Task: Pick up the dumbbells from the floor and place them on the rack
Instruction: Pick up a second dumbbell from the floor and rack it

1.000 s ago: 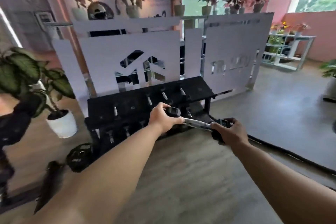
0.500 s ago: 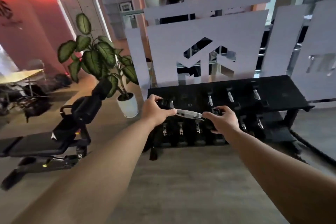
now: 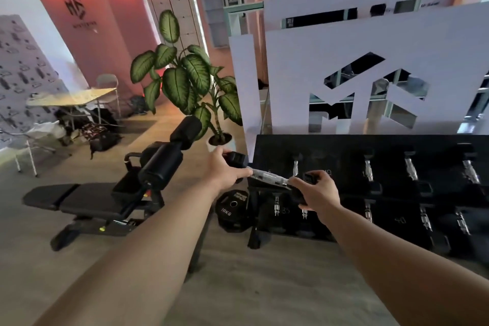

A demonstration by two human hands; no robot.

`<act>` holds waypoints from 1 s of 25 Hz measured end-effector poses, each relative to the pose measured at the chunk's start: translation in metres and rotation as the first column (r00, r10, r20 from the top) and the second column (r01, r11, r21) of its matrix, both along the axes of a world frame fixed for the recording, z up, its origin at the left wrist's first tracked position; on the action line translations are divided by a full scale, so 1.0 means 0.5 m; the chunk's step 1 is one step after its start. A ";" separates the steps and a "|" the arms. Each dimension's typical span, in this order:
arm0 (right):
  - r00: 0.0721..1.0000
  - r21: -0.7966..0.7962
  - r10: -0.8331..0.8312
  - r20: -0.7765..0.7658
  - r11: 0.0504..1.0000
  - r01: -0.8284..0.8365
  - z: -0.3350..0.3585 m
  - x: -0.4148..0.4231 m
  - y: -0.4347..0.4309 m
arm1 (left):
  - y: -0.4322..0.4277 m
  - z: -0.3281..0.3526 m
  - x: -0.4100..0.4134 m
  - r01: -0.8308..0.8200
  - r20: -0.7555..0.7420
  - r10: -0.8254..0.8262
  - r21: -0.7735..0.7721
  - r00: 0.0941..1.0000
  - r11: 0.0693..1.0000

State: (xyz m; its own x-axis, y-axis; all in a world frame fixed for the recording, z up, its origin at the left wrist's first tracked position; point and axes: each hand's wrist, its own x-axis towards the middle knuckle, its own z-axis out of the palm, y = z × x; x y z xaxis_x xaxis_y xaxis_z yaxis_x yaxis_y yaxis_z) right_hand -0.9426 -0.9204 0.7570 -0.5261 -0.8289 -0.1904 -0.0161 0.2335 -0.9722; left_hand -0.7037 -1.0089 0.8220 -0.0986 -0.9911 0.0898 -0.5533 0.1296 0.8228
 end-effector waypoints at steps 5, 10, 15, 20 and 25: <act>0.995 0.060 -0.097 0.038 0.994 0.095 -0.054 0.051 -0.150 | -0.213 -0.059 0.020 0.098 0.076 -0.098 0.003 0.992 0.995; 0.953 0.105 -0.267 0.140 0.961 0.254 -0.096 0.096 -0.271 | -0.407 -0.066 -0.001 0.261 0.133 -0.263 0.030 0.956 0.965; 0.843 0.237 -0.407 0.351 0.910 0.341 -0.147 0.092 -0.404 | -0.567 -0.101 -0.072 0.324 0.200 -0.344 0.123 0.918 0.938; 0.798 0.323 -0.406 0.446 0.904 0.279 -0.209 0.053 -0.534 | -0.697 -0.149 -0.123 0.344 0.270 -0.367 0.131 0.890 0.930; 0.831 0.399 -0.435 0.347 0.870 0.289 -0.288 0.045 -0.678 | -0.838 -0.202 -0.149 0.380 0.353 -0.385 0.087 0.853 0.921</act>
